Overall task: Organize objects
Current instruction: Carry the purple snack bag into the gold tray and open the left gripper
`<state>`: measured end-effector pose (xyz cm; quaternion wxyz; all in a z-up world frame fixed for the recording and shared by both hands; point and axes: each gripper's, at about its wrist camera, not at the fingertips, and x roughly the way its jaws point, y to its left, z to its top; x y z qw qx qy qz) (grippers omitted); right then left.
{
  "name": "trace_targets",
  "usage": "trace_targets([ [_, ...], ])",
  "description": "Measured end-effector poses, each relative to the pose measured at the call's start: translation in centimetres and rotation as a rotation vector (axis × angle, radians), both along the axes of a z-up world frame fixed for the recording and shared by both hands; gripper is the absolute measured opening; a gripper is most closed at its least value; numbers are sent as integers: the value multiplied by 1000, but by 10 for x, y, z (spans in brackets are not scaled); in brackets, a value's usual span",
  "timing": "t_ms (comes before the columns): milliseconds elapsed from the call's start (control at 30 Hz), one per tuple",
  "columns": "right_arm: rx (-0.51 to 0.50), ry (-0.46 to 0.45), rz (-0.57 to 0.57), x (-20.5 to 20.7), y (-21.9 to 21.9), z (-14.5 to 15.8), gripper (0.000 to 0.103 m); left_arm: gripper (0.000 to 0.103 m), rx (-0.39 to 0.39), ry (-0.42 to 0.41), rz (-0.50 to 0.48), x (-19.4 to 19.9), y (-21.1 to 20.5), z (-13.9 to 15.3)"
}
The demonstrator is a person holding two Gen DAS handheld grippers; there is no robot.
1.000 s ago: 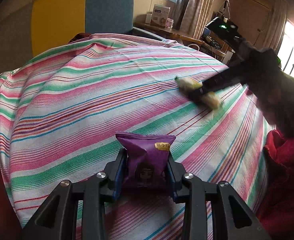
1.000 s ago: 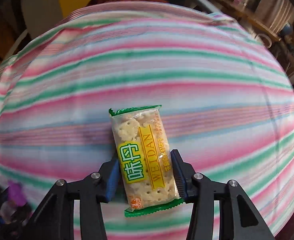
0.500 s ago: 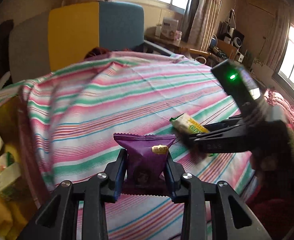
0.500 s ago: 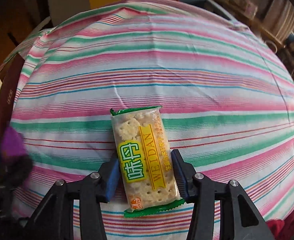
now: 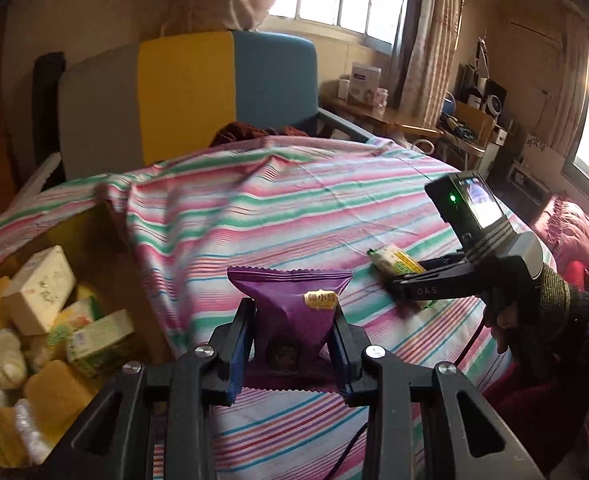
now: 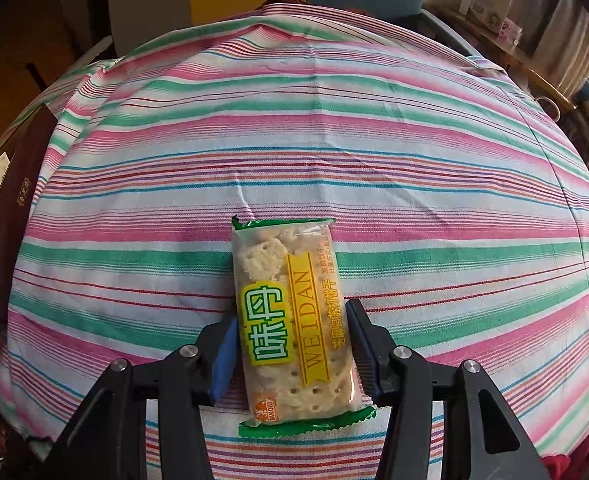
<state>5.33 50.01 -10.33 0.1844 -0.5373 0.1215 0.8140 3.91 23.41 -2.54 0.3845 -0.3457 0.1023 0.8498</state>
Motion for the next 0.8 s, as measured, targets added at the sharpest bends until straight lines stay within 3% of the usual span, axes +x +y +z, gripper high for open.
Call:
trace_targets([
  [233,6,3,3,-6,1,-7,53,35,36,3,75,-11,-39,14],
  [433,14,3,9,-3,-6,-2,53,34,94,-25,230,-39,-109,22],
  [633,26,-4,18,-1,-9,0,53,34,141,-104,448,-70,-198,13],
  [700,31,-6,22,-1,-10,1,53,34,144,-139,500,-80,-214,5],
  [800,36,-9,26,-1,-11,1,53,34,159,-191,500,-89,-214,-4],
])
